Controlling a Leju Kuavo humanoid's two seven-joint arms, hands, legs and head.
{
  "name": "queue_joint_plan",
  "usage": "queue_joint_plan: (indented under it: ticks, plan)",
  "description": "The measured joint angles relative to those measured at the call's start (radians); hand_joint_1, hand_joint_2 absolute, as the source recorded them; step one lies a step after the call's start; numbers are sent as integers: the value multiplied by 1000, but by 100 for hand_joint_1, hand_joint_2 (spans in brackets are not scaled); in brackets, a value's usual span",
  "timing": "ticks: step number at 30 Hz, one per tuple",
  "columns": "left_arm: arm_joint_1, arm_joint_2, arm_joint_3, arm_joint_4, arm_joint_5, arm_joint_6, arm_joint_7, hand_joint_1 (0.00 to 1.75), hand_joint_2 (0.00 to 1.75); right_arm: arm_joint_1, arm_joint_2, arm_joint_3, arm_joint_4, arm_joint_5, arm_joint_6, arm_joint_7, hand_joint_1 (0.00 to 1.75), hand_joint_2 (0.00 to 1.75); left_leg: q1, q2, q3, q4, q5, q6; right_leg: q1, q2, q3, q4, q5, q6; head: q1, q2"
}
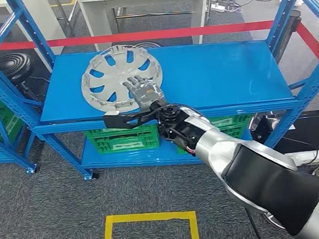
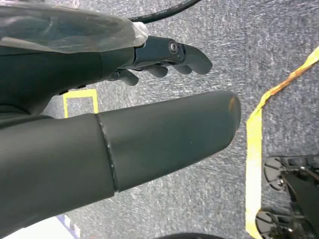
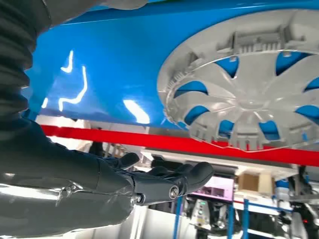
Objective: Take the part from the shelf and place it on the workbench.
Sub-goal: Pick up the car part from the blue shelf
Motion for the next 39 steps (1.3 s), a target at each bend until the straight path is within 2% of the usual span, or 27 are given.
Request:
queue_joint_plan:
  ticks: [9, 13, 14, 15, 17, 18, 19, 20, 22, 23, 24, 26, 27, 30, 33, 35, 39]
  plan:
    - [-26, -14, 0, 0, -1, 1, -32, 0, 0, 0, -16, -59, 7, -21, 9, -9, 0, 175, -8, 0, -1, 6, -9, 11, -4, 1, 3, -5, -1, 8, -2, 0]
    - [-29, -18, 1, 0, 15, 7, -40, 0, 0, -1, -18, -75, 5, -20, 15, -9, 0, 175, -1, 1, 15, -13, -21, 25, -3, 2, 6, 18, 2, 22, 1, 0]
    - [-28, -20, 1, 0, 18, 9, -40, 0, 0, -2, -20, -79, 5, -20, 16, -9, 0, 175, 2, 1, 24, -18, -27, 29, -2, 1, -9, 47, -13, 26, 4, 0]
    - [-27, -22, 1, 0, 21, 9, -40, 0, 0, -4, -21, -82, 4, -20, 19, -9, 0, 175, 4, 1, 33, -21, -32, 33, -3, 0, -39, 101, -37, 29, 8, 0]
    - [-27, -24, 2, 0, 24, 9, -40, 0, 0, -4, -25, -88, 4, -20, 24, -9, 0, 175, 5, 2, 45, -22, -41, 34, -7, 0, -127, 244, -90, 36, 14, 0]
    - [-26, -26, 2, 0, 25, 8, -41, 0, 0, -1, -28, -89, 4, -20, 27, -8, 0, 175, 5, 2, 52, -21, -45, 32, -9, 0, -167, 300, -102, 39, 16, 0]
    - [-24, -28, 2, 0, 25, 8, -41, 0, 0, 3, -30, -91, 4, -20, 28, -7, 0, 175, 6, 2, 59, -21, -49, 30, -11, 0, -190, 320, -95, 40, 16, 0]
    - [-22, -30, 2, 0, 26, 8, -41, 0, 0, 6, -32, -92, 4, -21, 29, -6, 0, 175, 8, 1, 69, -20, -54, 25, -14, -1, -192, 298, -66, 41, 18, 0]
    - [-17, -33, 2, 0, 29, 9, -41, 0, 0, 8, -36, -96, 4, -21, 31, -6, 0, 175, 13, 0, 90, -18, -65, 13, -18, -1, -149, 158, 33, 42, 22, 0]
    - [-14, -34, 2, 0, 30, 9, -41, 0, 0, 8, -38, -98, 3, -22, 32, -6, 0, 175, 14, -1, 99, -16, -72, 6, -18, -1, -126, 85, 65, 42, 23, 0]
    - [-13, -35, 3, 0, 32, 10, -40, 0, 0, 8, -39, -98, 3, -22, 35, -6, 0, 175, 15, -2, 105, -16, -76, 0, -17, -1, -108, 35, 82, 36, 24, 0]
    - [-9, -35, 3, 0, 36, 12, -40, 0, 0, 12, -42, -99, 3, -22, 41, -3, 0, 175, 14, -3, 114, -14, -82, -12, -12, -1, -90, 4, 85, 21, 23, 0]
    - [-7, -35, 3, 0, 39, 13, -39, 0, 0, 13, -42, -99, 2, -22, 44, -1, 0, 175, 14, -2, 116, -14, -83, -11, -11, 1, -83, 4, 91, 16, 22, 0]
    - [-4, -35, 4, 0, 46, 21, -39, 0, 0, 12, -41, -99, -6, -22, 47, 3, 0, 175, 15, 2, 120, -18, -86, 1, -10, 8, -80, 3, 98, 16, 8, 0]
    - [-1, -35, 5, 0, 52, 37, -39, 0, 0, 11, -41, -99, -12, -22, 48, 3, 0, 175, 16, 3, 121, -28, -85, 1, -8, 9, -83, 3, 95, 11, 1, 0]
    - [5, -35, 5, 0, 53, 44, -39, 0, 0, 12, -41, -99, -14, -24, 48, 3, 0, 175, 17, 3, 120, -31, -83, -3, -7, 8, -85, 3, 94, 9, 0, 0]
    - [15, -35, 5, 0, 55, 46, -39, 0, 0, 14, -41, -99, -23, -34, 52, 3, 0, 175, 19, 3, 116, -34, -80, -21, -5, 8, -90, 4, 95, 4, -1, 0]
